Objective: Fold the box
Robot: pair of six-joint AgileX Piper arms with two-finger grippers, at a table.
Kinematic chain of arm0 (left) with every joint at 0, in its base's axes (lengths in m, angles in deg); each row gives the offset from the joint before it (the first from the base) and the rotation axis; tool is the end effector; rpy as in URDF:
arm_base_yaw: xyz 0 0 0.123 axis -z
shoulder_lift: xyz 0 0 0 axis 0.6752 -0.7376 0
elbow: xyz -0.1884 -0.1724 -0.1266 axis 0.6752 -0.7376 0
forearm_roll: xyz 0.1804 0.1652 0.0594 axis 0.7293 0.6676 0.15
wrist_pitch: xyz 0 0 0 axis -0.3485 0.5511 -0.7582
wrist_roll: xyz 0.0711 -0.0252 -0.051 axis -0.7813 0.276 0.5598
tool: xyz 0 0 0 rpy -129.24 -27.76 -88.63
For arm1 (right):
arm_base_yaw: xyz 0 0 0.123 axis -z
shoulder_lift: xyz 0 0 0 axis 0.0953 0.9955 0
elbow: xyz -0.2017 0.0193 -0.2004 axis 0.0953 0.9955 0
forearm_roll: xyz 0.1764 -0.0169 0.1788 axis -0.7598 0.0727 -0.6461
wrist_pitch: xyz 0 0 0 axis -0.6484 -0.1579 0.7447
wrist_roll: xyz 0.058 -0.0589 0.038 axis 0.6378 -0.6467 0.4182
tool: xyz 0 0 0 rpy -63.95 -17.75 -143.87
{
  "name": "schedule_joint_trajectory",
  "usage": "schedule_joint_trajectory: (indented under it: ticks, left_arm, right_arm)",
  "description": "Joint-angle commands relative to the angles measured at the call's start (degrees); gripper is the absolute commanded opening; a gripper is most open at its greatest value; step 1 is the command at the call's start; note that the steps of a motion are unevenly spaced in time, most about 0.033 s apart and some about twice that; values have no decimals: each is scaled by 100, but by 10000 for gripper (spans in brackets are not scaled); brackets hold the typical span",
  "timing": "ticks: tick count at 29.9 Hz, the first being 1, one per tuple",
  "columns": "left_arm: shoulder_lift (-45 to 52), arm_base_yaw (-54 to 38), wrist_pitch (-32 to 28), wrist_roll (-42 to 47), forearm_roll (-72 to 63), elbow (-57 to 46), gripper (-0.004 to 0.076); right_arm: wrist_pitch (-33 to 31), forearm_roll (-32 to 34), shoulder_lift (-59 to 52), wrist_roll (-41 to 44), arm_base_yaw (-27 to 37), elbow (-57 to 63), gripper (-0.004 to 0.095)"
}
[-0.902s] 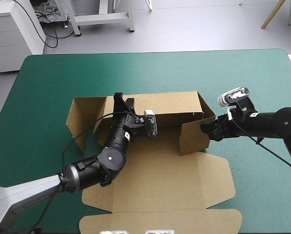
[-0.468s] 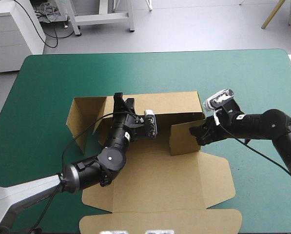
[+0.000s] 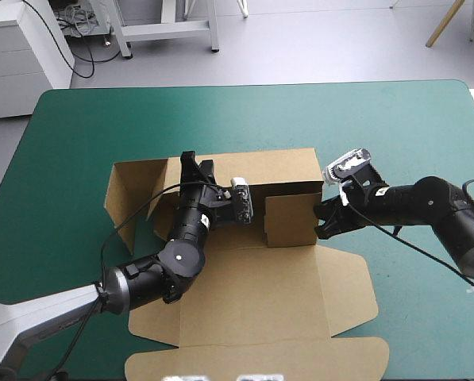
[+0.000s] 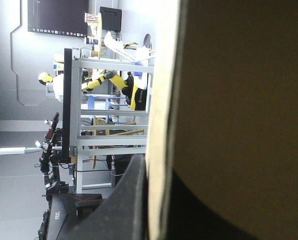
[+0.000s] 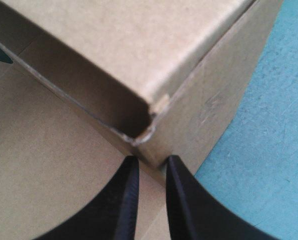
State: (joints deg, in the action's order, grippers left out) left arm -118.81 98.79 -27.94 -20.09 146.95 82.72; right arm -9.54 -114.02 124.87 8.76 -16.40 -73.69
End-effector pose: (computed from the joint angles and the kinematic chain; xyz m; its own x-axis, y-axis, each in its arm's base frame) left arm 0.2225 -0.2193 0.2886 0.1151 0.9672 -0.2264 0.2852 0.1861 0.9402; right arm 0.2415 0.0866 0.3141 -0.5829 -0.4046 -0.7046 -0.6576 0.7443 0.1167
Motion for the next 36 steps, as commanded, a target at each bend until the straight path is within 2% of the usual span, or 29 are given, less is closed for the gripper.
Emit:
schedule_joint_trajectory:
  ticks: [1, 4, 7, 10, 15, 19, 25, 27, 30, 36]
  left_arm:
    - [188, 1, 215, 143, 500, 168, -10]
    - [188, 1, 205, 170, 649, 168, -8]
    - [188, 1, 203, 359, 710, 222, 6]
    - [222, 1, 190, 546, 710, 294, 67]
    - [221, 1, 164, 531, 710, 341, 206]
    - [245, 1, 164, 531, 710, 341, 284]
    - [504, 121, 1, 531, 710, 341, 520]
    - [602, 182, 1, 531, 710, 341, 565]
    - [731, 235, 26, 531, 710, 341, 573]
    - [916, 235, 97, 531, 710, 341, 573]
  right_arm:
    - [-5, -278, -114, -74, -32, -133, 61]
    - [-5, -278, -114, -88, -32, -133, -15]
    - [-5, -278, -114, -88, -32, -133, -19]
    - [-5, -278, -114, -76, -32, -133, -19]
    - [-5, -278, -114, -66, -32, -133, -19]
    - [129, -278, -114, 67, -32, -133, -19]
    - [268, -278, -114, 67, -32, -133, -19]
    - [354, -278, -114, 84, -32, -133, -19]
    - [552, -278, -114, 176, -32, -146, -19]
    - [514, -278, -114, 200, -32, -397, -19]
